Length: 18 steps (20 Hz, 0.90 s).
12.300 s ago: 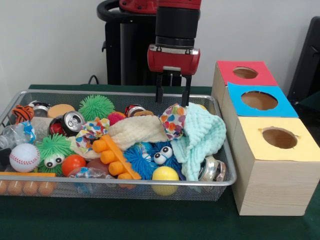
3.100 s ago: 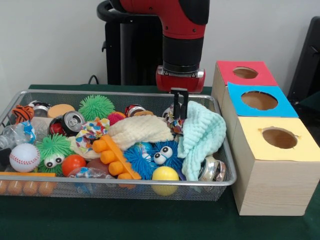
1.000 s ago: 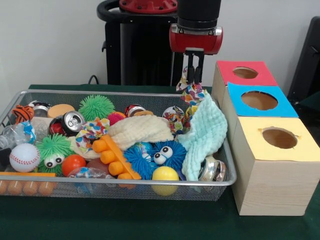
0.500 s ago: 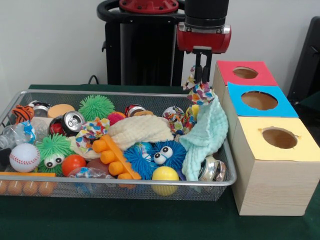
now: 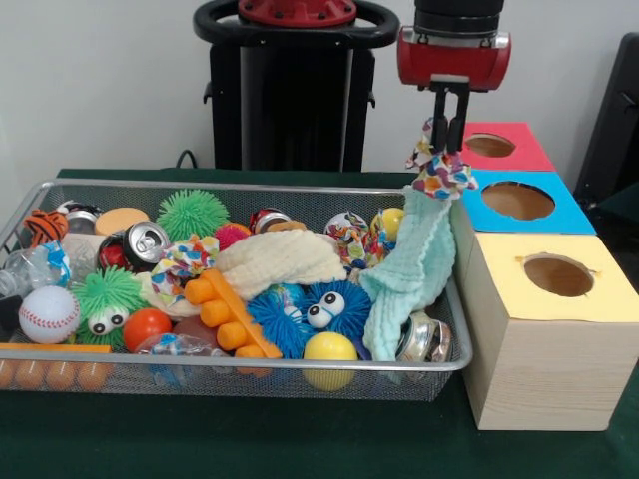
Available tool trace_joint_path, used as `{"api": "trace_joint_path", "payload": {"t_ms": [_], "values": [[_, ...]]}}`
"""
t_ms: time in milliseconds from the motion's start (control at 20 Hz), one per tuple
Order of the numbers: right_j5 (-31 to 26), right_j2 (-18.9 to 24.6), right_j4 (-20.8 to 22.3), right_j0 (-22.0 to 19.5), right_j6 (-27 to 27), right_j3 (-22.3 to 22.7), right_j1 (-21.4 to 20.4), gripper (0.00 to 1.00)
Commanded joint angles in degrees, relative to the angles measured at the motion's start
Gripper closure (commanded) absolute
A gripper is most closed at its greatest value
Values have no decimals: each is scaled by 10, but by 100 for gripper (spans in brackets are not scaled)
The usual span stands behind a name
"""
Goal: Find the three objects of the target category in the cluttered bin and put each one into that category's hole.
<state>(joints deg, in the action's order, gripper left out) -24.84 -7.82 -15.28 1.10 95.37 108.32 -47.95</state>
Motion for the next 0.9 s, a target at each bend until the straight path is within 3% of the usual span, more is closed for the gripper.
{"api": "trace_joint_path", "payload": {"t_ms": [50,500,900], "values": [[-93,-15,-32,13,173,-52,-6,100],[-93,-13,-41,26,209,-81,13,100],[-102,-34,-37,51,242,-163,70,100]]}}
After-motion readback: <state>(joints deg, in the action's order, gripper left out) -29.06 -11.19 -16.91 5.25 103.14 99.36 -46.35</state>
